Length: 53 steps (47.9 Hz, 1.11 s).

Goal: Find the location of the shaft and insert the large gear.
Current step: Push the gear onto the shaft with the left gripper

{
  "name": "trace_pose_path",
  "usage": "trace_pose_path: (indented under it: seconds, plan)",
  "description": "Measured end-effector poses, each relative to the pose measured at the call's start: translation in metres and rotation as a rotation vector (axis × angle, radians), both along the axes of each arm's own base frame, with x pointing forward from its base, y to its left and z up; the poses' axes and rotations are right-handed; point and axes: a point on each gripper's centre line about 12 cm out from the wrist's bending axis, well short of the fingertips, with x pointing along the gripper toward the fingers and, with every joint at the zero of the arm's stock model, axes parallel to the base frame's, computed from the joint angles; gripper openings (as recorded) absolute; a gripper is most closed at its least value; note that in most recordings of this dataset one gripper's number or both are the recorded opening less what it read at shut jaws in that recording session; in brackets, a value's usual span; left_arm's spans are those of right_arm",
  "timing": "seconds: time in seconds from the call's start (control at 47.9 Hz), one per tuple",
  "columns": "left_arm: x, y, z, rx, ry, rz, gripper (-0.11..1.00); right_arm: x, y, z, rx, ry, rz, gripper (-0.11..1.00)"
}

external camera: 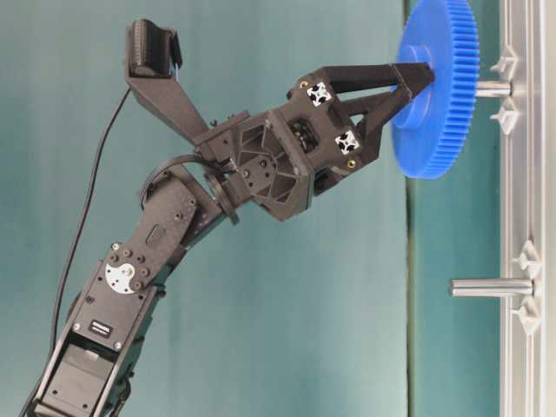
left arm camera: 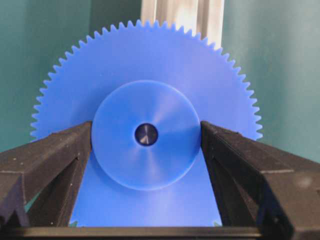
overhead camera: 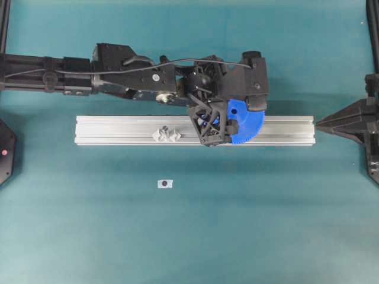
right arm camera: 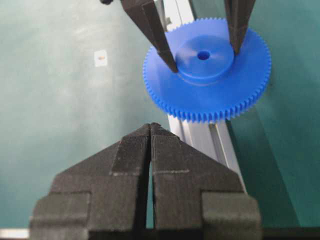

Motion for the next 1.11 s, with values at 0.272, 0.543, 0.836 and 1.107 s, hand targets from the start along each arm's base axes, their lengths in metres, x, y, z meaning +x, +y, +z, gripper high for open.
trace_pose_path:
  seconds: [0.272, 0.543, 0.836, 1.107]
  plan:
    - [0.005, -0.004, 0.010, 0.003, -0.026, -0.009, 0.88, 0.000, 0.000, 0.000, 0.000, -0.002, 0.002, 0.01]
    - [0.010, -0.009, 0.017, 0.006, -0.046, -0.021, 0.88, 0.000, 0.000, -0.001, 0.000, 0.002, 0.000, 0.01]
    - [0.002, 0.023, 0.024, 0.015, -0.064, 0.038, 0.83, 0.000, 0.000, 0.001, -0.001, -0.015, 0.000, 0.01]
    - [-0.001, 0.032, 0.015, 0.026, -0.041, 0.044, 0.77, 0.001, 0.000, 0.002, -0.001, -0.017, 0.000, 0.01]
